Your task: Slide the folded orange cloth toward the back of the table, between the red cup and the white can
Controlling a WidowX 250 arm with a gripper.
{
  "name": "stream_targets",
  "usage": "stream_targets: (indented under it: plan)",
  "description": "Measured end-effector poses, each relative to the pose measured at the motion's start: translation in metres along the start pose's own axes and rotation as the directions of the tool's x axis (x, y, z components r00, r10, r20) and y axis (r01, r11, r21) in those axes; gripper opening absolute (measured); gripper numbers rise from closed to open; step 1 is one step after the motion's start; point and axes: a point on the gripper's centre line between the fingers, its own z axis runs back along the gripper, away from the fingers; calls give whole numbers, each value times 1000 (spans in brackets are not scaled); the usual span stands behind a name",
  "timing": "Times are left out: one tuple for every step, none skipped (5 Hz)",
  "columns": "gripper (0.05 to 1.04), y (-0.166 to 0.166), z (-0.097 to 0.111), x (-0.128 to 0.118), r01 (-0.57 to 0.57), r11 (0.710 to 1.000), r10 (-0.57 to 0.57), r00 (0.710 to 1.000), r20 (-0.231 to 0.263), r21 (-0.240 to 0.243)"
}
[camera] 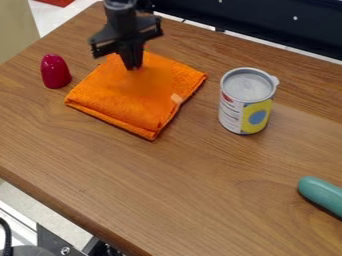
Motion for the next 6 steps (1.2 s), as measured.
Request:
stream_targets:
  plan:
    - [53, 0, 10, 1, -21, 1000, 21, 999, -37, -5]
    - [53, -1, 22, 1, -22, 1000, 21, 998, -53, -20]
    - [53, 0, 26, -2, -12, 1000, 11, 998, -68, -15]
    - [53, 4, 42, -6, 9, 999, -12, 997, -70, -35]
    - [53, 13, 45, -17, 25, 999, -27, 995, -94, -20]
    - [53, 37, 50, -28, 48, 999, -50, 995, -91, -17]
